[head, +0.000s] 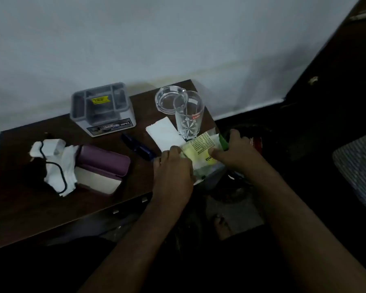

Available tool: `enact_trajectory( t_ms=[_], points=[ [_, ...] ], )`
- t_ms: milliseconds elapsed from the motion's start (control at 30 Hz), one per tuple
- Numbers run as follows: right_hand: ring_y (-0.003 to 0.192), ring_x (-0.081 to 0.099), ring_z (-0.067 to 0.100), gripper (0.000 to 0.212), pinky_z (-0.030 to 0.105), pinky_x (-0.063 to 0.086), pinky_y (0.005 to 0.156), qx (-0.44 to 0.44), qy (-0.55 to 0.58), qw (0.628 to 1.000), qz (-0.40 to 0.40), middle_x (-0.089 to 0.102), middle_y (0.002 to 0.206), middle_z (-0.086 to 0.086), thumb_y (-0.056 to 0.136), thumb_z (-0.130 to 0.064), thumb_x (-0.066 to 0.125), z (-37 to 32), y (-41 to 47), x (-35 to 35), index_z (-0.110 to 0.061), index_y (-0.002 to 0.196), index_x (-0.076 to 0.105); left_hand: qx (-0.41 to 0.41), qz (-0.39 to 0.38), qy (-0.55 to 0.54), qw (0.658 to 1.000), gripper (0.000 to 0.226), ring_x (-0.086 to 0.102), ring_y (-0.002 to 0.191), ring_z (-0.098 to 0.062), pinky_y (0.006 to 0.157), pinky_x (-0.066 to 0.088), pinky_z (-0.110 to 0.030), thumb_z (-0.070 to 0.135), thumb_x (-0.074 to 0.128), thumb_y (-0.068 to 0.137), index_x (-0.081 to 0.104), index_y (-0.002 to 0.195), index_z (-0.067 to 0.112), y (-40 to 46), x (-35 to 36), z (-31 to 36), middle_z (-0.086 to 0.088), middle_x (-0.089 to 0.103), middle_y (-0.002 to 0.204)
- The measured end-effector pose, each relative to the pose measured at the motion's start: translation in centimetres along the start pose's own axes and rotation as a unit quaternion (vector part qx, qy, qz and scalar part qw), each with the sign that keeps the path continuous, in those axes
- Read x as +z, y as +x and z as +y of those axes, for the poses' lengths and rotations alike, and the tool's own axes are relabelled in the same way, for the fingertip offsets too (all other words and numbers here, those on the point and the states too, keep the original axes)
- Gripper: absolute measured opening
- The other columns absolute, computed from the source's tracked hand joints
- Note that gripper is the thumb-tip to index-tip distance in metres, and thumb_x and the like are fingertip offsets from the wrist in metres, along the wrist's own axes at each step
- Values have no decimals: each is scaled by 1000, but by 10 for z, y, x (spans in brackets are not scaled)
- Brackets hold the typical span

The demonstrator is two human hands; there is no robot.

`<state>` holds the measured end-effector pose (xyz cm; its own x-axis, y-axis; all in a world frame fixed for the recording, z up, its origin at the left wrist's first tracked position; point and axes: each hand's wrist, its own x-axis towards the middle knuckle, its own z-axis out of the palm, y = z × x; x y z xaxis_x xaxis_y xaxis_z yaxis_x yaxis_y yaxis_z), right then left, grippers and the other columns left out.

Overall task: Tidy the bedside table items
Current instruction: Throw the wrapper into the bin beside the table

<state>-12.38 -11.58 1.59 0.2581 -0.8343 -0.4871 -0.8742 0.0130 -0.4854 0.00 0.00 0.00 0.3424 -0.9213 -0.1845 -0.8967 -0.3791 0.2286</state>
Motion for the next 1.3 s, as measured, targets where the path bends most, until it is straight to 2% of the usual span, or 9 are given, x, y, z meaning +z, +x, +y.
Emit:
enact_trajectory(
  t_ms=[267,367,567,700,800,867,1000,1133,1300],
  points=[
    [127,50,42,70,48,44,108,-39,-102,994,6,39,143,22,86,-40,77,-4,2,5,-7,139,44,-30,36,31,998,31,36,133,-29,106,33,-41,24,77,82,63,110,23,7,12,10,-9,35,144],
    [121,54,41,63,47,48,103,-49,-77,996,20,46,136,21,84,-36,79,-4,-2,-2,-6,131,51,-33,37,52,997,30,42,122,-27,99,35,-40,24,80,81,63,106,24,6,12,15,-4,44,129],
    [89,67,28,31,37,51,77,-107,23,993,39,70,92,10,82,-27,82,24,-9,-34,-7,99,66,40,86,-44,994,20,46,119,-25,91,30,-38,22,74,87,64,104,27,7,8,32,0,52,121],
    [86,68,26,24,38,54,75,-113,98,962,229,71,92,7,88,-25,76,66,-13,-69,-10,104,66,151,115,-129,973,40,34,144,-25,100,31,-41,30,74,86,64,124,23,4,13,63,-5,37,159],
    [87,65,16,22,24,48,69,-102,137,902,397,66,95,-4,92,-21,67,93,-16,-91,-12,112,62,196,74,-137,968,50,23,152,-23,106,29,-44,36,72,90,58,137,24,6,25,82,-2,22,169],
    [87,63,14,23,18,43,66,-87,135,887,433,62,95,-7,92,-16,64,103,-15,-94,-13,115,61,200,34,-147,968,52,20,153,-20,108,27,-45,39,69,93,55,141,25,9,35,93,1,19,170],
    [90,66,29,26,38,52,72,-43,86,913,396,65,94,2,86,-15,65,119,-1,-84,-15,112,61,191,-6,-165,968,62,21,153,-20,110,28,-47,42,68,93,47,148,24,26,52,116,2,20,169],
    [80,62,26,22,32,43,61,-27,70,927,366,60,89,1,87,-13,62,134,15,-80,-13,108,58,174,-29,-178,968,72,24,152,-25,114,30,-58,42,66,96,33,158,27,42,63,131,4,18,170],
    [96,63,24,29,29,44,73,-9,78,955,287,62,100,1,87,-15,67,147,31,-76,-11,116,60,192,-44,-138,971,78,33,143,-31,101,31,-52,41,63,97,20,161,35,49,71,147,7,8,172]
  ],
)
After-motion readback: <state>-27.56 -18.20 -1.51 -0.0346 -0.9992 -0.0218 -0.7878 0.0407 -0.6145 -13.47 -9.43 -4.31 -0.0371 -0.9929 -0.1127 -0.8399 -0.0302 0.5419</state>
